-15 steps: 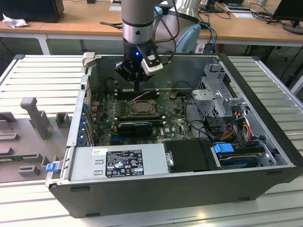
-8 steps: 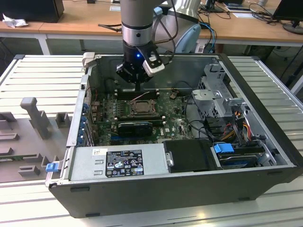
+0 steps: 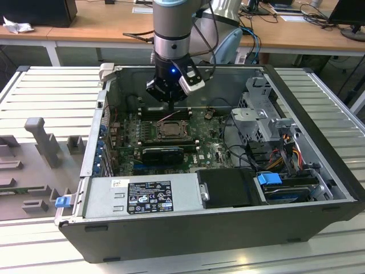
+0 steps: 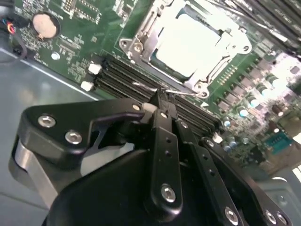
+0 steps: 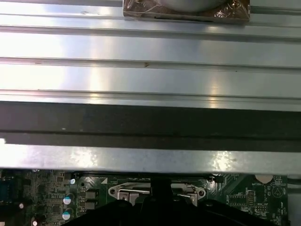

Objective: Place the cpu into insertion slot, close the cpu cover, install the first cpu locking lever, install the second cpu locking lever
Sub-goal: 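Install the first cpu locking lever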

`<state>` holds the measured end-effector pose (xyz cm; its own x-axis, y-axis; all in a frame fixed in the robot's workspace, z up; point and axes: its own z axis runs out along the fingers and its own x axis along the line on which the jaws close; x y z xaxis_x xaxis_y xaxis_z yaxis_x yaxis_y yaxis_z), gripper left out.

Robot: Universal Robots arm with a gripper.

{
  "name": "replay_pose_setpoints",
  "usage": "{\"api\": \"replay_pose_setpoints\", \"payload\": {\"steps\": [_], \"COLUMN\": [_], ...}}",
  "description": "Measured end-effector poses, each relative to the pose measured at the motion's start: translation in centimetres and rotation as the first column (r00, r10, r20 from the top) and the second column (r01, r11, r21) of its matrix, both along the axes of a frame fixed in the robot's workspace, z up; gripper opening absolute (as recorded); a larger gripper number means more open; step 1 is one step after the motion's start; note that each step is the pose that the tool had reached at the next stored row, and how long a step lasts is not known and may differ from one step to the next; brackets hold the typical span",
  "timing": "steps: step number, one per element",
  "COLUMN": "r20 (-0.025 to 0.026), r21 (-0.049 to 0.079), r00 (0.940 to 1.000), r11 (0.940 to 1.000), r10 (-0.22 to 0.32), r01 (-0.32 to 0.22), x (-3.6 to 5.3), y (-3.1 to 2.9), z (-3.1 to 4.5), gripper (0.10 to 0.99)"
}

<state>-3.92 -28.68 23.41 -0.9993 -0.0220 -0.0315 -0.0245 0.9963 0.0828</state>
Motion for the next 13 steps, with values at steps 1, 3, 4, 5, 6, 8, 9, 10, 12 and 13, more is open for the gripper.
{"api": "replay_pose_setpoints", "payload": {"steps": [1, 3, 4, 5, 6, 8, 9, 10, 12, 13], "r20": [-0.0001, -0.0001, 0.0000, 0.0000, -0.0001, -0.0001, -0.0001, 0.0000, -0.0001, 0.0000], "r21": [0.000, 0.000, 0.000, 0.000, 0.001, 0.001, 0.001, 0.001, 0.001, 0.001], "r00": [1.0000, 1.0000, 1.0000, 1.0000, 1.0000, 1.0000, 1.0000, 1.0000, 0.9999, 0.9999], "r11": [1.0000, 1.0000, 1.0000, 1.0000, 1.0000, 1.0000, 1.0000, 1.0000, 0.9999, 0.9999], "r10": [0.001, 0.003, 0.004, 0.005, 0.006, 0.007, 0.008, 0.009, 0.010, 0.011], "r01": [-0.001, -0.003, -0.004, -0.005, -0.006, -0.007, -0.008, -0.009, -0.010, -0.011], "x": [0.04, 0.08, 0.10, 0.13, 0.21, 0.57, 0.69, 0.76, 0.86, 0.92], "y": [0.03, 0.16, 0.20, 0.23, 0.27, 0.29, 0.29, 0.30, 0.30, 0.30], "z": [-0.21, -0.72, -0.86, -0.99, -1.11, -1.29, -1.36, -1.45, -1.61, -1.68], "gripper": [0.106, 0.106, 0.106, 0.106, 0.106, 0.106, 0.106, 0.106, 0.106, 0.106]}}
